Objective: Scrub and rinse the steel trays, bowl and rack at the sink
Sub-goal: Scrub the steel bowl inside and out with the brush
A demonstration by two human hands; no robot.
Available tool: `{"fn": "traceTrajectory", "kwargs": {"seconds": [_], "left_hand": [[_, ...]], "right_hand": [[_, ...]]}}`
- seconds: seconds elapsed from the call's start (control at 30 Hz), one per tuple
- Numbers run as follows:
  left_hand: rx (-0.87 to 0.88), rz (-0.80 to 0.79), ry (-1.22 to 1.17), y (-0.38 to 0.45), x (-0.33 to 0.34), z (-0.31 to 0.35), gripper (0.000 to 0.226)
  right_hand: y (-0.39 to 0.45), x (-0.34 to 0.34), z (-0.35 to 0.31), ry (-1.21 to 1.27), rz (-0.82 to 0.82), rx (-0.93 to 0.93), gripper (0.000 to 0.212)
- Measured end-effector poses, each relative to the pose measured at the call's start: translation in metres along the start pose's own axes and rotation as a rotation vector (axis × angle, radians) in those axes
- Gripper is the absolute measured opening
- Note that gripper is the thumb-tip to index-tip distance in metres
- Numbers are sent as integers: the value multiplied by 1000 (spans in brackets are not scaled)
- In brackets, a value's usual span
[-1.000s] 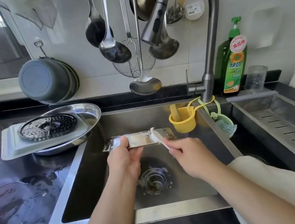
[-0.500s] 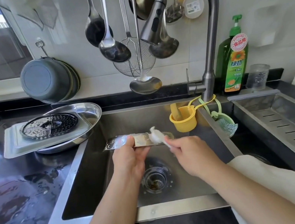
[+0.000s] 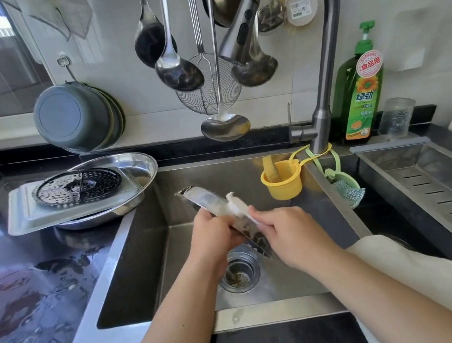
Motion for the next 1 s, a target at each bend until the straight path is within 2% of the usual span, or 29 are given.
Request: {"fn": "traceTrajectory", "kwargs": {"seconds": [0.07,0.13,0.3,0.47,0.63,0.7,0.8,0.87,1.0], "left_hand": [[71,49,110,2,-2,-1,26],[117,101,163,3,-5,0,30],[143,194,152,11,-12,-2,18],[119,158,92,14,-7,1,24],[81,78,93,11,-4,3,31],[80,77,107,7,-4,5,31],[76,120,94,10,-10,3,30],[62,131,84,11,-13,2,37],[56,101,95,7,-9,5,34]], "right_hand": [[-4,2,-3,50,8,-19,41],[1,1,4,-25,20,38,40],[-1,0,3,11,8,-31,42],[8,0,-7,-77,52,-116,43],[53,-7,-32,-244,-51,-126,41],[62,-15,-38,-297,-37,-134,44],[40,-17,-43,-356,-43,-181,45],[21,-11,-46,-389,-78,-227,44],[49,-17,-32,-383,0,-142,46]]}}
Point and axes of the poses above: each hand's wrist, its own y-axis towards the middle knuckle, its own x-axis out of the palm, z = x × y, the point moved 4 cm from there along y, towards the middle knuckle, and after that the axes turned 13 degrees about z, right-handed, at the moved point
